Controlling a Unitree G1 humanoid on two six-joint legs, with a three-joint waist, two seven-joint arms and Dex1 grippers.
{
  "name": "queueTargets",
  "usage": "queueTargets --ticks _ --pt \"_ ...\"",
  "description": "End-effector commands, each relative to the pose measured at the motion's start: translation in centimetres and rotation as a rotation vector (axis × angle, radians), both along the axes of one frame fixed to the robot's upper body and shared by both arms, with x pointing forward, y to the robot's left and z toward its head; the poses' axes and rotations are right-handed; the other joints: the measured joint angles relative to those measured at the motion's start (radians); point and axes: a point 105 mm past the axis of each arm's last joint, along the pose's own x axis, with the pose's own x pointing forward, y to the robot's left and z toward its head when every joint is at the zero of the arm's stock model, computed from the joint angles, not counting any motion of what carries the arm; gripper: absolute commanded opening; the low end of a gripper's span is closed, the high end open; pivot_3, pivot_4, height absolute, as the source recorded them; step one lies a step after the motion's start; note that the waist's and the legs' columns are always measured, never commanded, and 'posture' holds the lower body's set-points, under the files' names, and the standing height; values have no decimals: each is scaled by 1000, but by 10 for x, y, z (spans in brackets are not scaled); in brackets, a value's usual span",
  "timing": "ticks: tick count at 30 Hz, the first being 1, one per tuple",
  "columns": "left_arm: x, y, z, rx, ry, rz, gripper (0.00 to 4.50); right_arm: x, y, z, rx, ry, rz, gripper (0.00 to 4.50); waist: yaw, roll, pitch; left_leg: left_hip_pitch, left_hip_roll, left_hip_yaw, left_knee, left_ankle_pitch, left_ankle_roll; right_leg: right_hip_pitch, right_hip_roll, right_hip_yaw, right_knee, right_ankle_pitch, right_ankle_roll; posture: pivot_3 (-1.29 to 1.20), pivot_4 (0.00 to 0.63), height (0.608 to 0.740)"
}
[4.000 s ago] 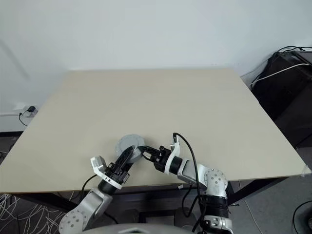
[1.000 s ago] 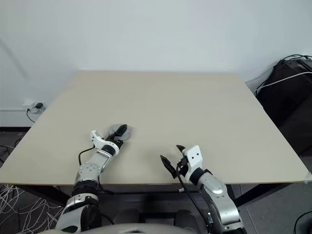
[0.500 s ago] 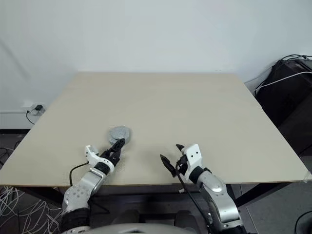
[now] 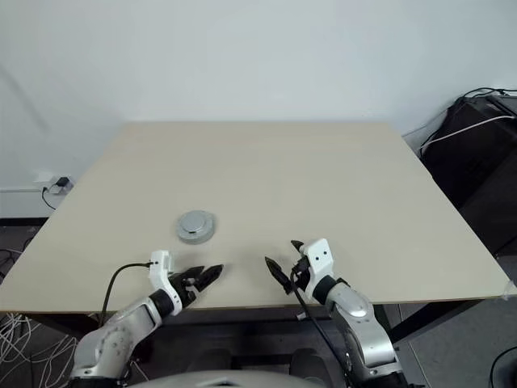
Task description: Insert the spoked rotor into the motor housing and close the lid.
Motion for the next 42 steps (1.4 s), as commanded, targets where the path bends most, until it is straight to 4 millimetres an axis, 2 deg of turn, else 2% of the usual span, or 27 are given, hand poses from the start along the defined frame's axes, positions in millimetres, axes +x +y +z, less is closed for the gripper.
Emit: queueTargets --ticks 1,7,12,17,21,27,42 --pt "3 -10 13 138 -200 -54 4449 1 3 11 4 -71 -9 4500 3 0 0 0 0 0 -1 0 0 -1 0 0 0 0 -1 0 0 740" --pt "-1 -20 26 325 -468 -6 4449 -6 -2 15 -39 -147 -70 4500 15 0 1 -3 0 1 -5 0 0 -4 -3 0 0 -2 -3 0 0 740" --pt "-8 -22 33 408 -591 49 4449 -8 -10 24 -65 -240 -136 4500 17 0 1 -3 0 2 -4 0 1 -5 -3 0 0 -2 -2 0 0 740" --pt "-10 -19 33 405 -599 114 4449 -9 -22 23 -76 -269 -218 4500 17 0 1 -3 0 2 -4 0 1 -5 -2 -1 0 -5 2 0 0 740" --pt "-5 -16 45 402 -635 171 4449 -8 -33 22 -97 -290 -284 4500 17 0 1 -3 1 2 -3 0 1 -4 -2 -1 0 -5 3 0 0 740" --pt "-2 -15 53 385 -651 203 4449 -11 -38 19 -117 -285 -294 4500 16 0 1 -3 1 2 -3 0 1 -4 -1 -1 0 -5 3 0 0 740" --pt "2 -8 55 375 -648 257 4449 -11 -43 -4 -109 -273 -303 4500 16 0 1 -1 1 2 -3 0 1 -2 0 -1 1 -5 3 0 0 740"
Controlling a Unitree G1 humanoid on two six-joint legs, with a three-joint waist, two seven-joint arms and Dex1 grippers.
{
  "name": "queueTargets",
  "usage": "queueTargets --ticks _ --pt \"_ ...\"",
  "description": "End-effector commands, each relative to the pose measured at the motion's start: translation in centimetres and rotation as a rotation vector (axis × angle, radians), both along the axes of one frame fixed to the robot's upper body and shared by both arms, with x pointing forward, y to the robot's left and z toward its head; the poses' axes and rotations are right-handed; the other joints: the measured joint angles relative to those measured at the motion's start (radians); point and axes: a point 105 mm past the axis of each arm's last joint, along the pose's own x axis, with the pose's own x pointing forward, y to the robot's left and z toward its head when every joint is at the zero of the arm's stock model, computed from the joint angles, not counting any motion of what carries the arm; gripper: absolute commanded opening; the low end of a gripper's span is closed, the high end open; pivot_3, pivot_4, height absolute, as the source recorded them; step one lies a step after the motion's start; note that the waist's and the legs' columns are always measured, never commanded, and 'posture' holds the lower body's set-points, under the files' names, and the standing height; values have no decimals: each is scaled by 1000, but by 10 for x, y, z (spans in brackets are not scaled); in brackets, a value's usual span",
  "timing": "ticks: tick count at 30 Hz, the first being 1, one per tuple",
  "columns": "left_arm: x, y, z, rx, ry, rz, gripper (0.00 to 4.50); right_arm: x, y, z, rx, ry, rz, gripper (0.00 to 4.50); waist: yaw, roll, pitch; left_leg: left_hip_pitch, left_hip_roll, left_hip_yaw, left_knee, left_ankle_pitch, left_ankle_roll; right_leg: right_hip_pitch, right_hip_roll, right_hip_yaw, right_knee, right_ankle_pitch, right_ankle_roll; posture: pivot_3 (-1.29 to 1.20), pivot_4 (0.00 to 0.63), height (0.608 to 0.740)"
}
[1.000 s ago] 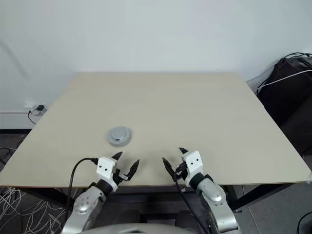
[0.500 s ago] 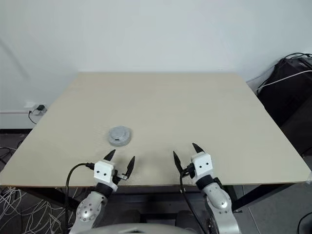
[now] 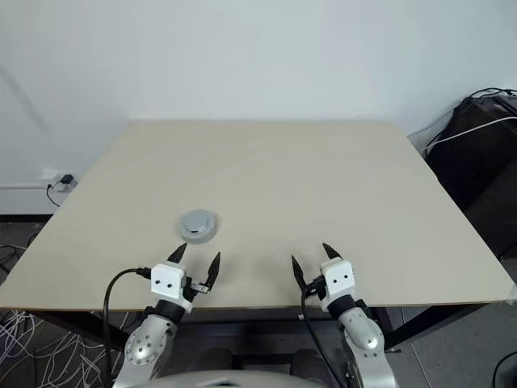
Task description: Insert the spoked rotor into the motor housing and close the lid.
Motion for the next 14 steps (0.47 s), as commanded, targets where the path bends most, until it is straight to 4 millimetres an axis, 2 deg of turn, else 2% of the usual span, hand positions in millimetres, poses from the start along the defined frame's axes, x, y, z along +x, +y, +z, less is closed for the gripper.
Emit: queueTargets --ticks 1,14 --pt "6 3 15 -24 -65 22 4449 3 -1 7 14 -54 -1 4500 0 0 0 0 0 0 0 0 0 0 0 0 0 0 0 0 0 740" --pt "6 5 7 -24 -49 26 4449 3 -10 -11 30 -27 -11 4500 -1 0 0 2 0 0 0 0 0 2 0 0 0 0 0 0 0 740"
